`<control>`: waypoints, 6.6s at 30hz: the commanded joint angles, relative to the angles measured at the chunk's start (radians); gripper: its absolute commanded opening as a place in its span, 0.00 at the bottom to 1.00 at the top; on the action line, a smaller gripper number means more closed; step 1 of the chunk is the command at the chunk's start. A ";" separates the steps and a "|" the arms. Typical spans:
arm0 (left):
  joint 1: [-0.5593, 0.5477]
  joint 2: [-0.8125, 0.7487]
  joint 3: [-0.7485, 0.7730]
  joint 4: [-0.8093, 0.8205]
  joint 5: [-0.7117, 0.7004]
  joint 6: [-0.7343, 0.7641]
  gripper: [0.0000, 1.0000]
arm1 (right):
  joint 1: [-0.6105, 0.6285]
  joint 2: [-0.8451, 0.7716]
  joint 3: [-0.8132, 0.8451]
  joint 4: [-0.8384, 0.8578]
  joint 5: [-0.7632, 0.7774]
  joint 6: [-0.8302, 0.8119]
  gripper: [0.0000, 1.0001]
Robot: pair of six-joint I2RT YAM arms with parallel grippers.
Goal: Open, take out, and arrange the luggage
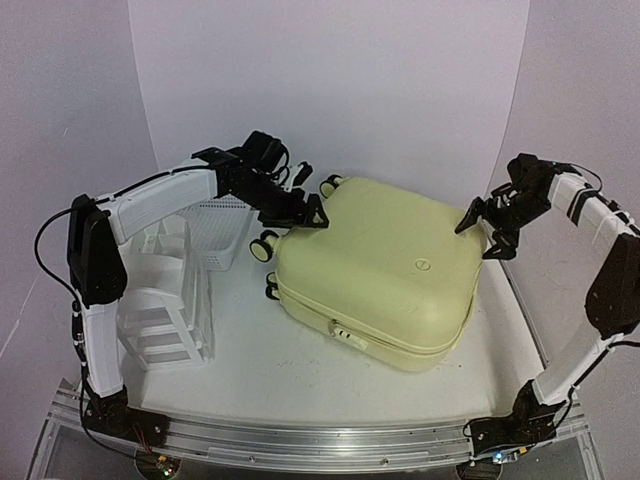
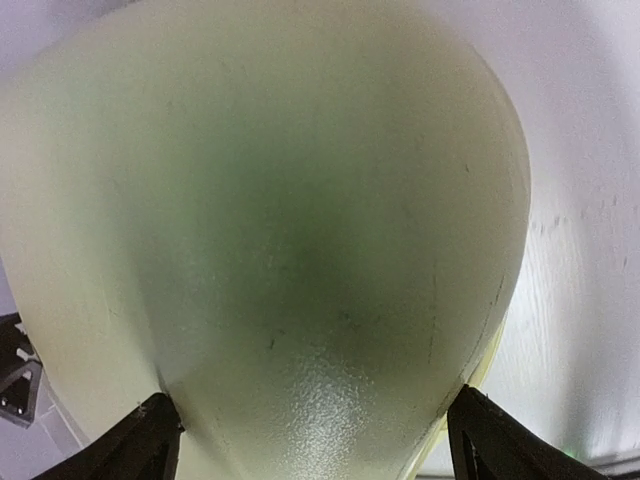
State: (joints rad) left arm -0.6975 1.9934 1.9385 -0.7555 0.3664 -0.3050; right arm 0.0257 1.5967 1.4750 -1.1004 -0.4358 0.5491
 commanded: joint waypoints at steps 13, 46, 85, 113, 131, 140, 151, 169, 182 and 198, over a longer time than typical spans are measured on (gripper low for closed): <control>-0.183 -0.647 -0.692 0.494 -0.146 0.042 0.96 | 0.018 -0.088 0.018 -0.107 0.284 -0.247 0.98; -0.530 -0.163 -1.149 1.635 -0.498 0.276 0.64 | 0.132 -0.423 -0.239 0.082 -0.030 -0.002 0.98; -0.547 -0.082 -1.037 1.545 -0.651 0.228 0.04 | 0.175 -0.438 -0.213 0.019 0.219 0.010 0.98; -0.547 -0.153 -1.068 1.454 -0.696 0.221 0.00 | -0.129 -0.104 -0.504 0.386 0.018 -0.065 0.47; -0.547 -0.207 -1.149 1.443 -0.941 0.178 0.00 | -0.139 0.053 -0.597 0.466 0.244 -0.048 0.04; -0.499 -0.301 -1.254 1.436 -1.005 0.233 0.00 | -0.231 0.106 -0.521 0.396 0.254 -0.185 0.00; -0.248 -0.462 -1.257 1.208 -0.801 0.242 0.00 | -0.245 0.167 -0.385 0.323 0.330 -0.360 0.00; -0.296 -0.449 -1.168 1.176 -0.517 0.127 0.00 | -0.138 -0.134 0.029 -0.190 0.385 -0.338 0.67; -0.478 -0.350 -1.048 1.213 -0.527 0.167 0.00 | 0.412 -0.068 0.330 -0.154 0.231 -0.504 0.88; -0.554 -0.311 -1.107 1.266 -0.665 0.538 0.00 | 0.840 0.361 0.765 -0.221 0.248 -0.769 0.94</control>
State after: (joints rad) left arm -1.2312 1.6901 0.8257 0.3775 -0.2764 0.0685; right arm 0.8345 1.8942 2.1487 -1.2896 -0.1757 -0.1501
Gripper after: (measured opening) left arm 0.027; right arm 0.942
